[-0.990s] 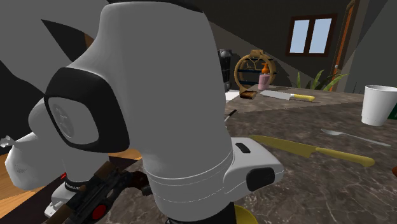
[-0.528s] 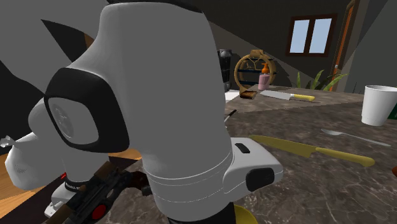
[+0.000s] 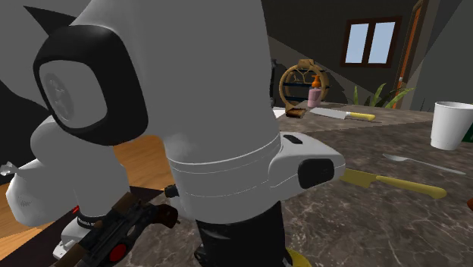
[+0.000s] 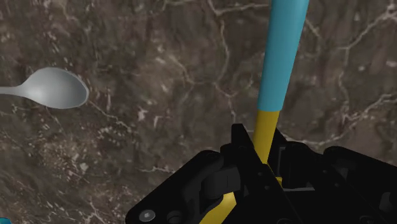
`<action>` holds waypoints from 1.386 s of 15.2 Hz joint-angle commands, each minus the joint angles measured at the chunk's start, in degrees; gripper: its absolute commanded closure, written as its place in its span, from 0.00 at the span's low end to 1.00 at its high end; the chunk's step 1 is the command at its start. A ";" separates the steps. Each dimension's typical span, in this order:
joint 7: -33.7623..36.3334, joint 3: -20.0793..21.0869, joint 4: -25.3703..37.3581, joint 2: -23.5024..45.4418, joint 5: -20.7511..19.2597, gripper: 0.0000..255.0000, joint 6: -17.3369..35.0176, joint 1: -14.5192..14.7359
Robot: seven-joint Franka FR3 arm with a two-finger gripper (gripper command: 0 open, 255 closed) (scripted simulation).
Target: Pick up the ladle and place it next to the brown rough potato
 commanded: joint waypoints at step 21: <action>4.96 10.57 9.38 -4.94 2.91 1.00 -15.22 -0.11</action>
